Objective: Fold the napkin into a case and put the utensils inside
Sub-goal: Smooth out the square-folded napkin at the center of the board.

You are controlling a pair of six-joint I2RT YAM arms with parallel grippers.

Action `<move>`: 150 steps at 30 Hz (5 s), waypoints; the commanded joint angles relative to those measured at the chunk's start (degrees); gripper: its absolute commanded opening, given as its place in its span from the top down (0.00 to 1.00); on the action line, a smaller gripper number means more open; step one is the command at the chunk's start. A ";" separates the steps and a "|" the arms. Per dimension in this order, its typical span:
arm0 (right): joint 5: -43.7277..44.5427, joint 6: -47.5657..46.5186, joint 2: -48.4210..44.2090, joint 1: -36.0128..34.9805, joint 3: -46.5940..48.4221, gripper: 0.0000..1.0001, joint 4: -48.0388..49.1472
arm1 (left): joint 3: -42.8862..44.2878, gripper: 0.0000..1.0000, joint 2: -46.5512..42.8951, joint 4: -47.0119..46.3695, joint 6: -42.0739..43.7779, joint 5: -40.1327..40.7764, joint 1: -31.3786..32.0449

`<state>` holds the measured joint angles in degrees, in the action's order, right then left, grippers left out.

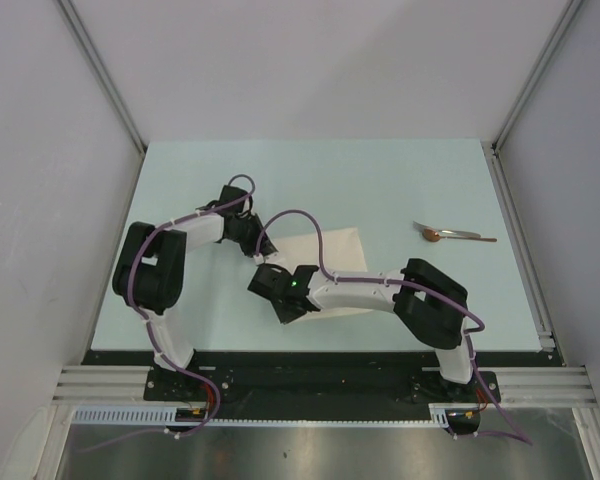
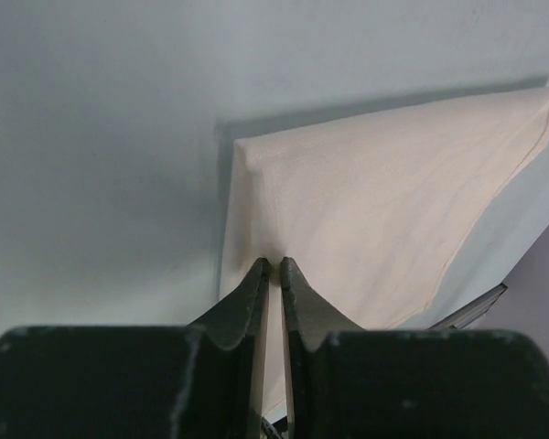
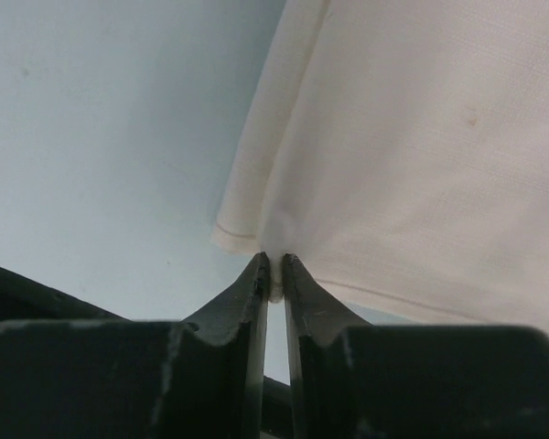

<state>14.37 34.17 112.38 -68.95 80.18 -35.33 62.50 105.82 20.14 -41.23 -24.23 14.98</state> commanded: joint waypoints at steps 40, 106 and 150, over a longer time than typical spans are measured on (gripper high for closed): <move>-3.55 5.64 -24.82 10.31 -14.33 0.34 -2.38 | -7.90 0.73 -25.65 6.93 9.42 5.07 -1.28; -23.25 6.61 -37.14 35.90 -42.39 1.00 16.61 | -24.09 0.84 -29.71 0.08 7.48 -4.34 14.11; -24.39 4.59 -34.86 38.45 -45.56 1.00 19.34 | -25.24 0.84 -36.64 -0.99 9.33 -10.31 14.11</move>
<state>-11.07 40.23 78.54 -31.03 34.50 -15.44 31.86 75.90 19.11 -33.15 -29.67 28.75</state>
